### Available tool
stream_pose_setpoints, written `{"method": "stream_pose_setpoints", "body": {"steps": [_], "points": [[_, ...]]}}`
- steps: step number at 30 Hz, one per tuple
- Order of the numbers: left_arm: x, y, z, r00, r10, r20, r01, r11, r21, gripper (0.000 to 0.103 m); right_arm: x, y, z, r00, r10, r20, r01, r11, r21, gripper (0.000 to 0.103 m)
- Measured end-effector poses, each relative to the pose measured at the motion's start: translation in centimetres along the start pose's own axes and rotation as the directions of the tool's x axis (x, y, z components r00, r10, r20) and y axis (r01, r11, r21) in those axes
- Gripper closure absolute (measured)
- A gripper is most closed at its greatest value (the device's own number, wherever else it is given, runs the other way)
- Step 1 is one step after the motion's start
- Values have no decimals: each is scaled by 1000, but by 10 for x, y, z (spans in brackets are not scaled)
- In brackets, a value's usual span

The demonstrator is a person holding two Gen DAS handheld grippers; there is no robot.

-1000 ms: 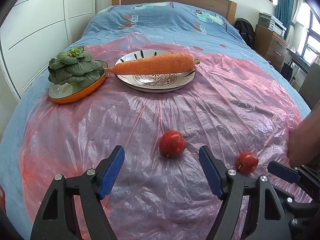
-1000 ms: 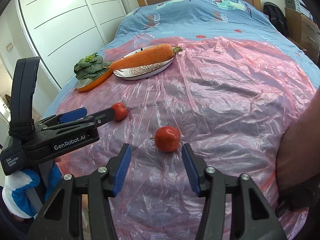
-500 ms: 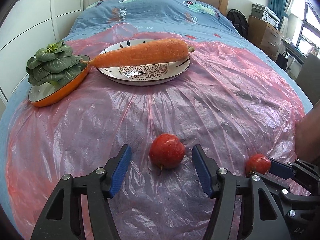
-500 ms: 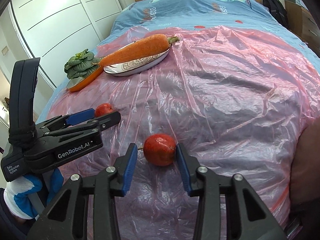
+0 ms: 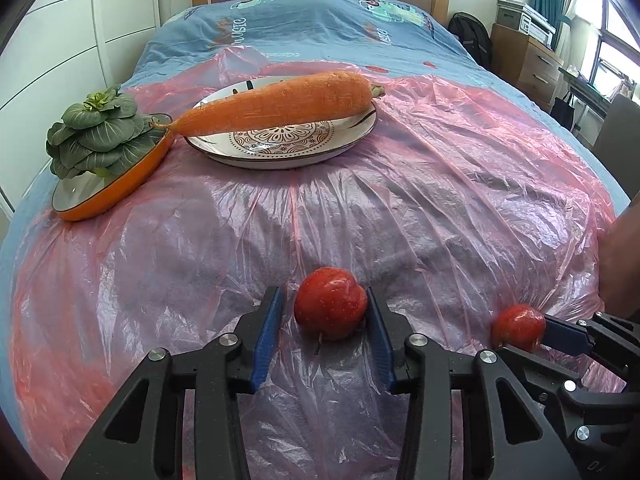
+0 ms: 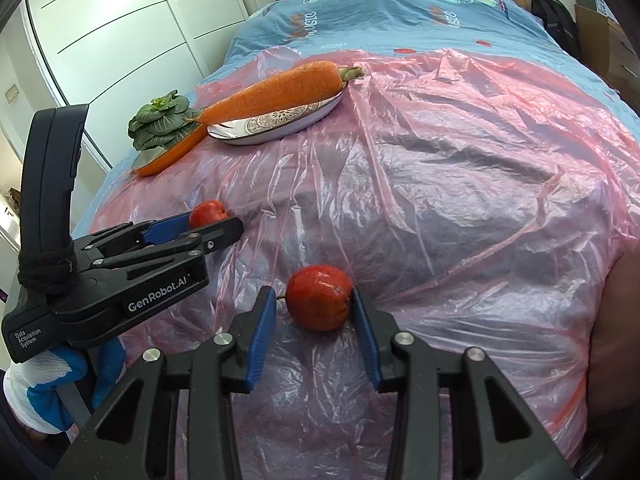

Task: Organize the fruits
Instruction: 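Grasp a red apple with the left tool while the right tool grasps another red apple, then carry both red apples over the green tray with both tools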

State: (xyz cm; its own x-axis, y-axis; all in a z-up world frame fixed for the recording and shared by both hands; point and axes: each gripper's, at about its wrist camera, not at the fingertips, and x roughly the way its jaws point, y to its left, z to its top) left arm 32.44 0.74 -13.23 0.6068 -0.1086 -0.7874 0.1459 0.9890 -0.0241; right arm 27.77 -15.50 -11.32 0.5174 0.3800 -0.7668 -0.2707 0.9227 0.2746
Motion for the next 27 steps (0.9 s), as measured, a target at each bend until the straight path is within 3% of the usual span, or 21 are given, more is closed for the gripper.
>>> {"method": "stream_pose_setpoints", "body": {"steps": [2,14,27], "points": [[0,-2,0,1000,2,-1,-2,1000,5,73,0,-1,0,1000,2,1,-2,1000,2,36],[-17,11,8,999,26,31,-24,998,-57,74,-17,6,6,999,28,41,-28,1000,-15,37],[-109,8,4,992,18,122,-9,997,-75,74,-91,46,3,992,75,98,-66,993,-96,37]]}}
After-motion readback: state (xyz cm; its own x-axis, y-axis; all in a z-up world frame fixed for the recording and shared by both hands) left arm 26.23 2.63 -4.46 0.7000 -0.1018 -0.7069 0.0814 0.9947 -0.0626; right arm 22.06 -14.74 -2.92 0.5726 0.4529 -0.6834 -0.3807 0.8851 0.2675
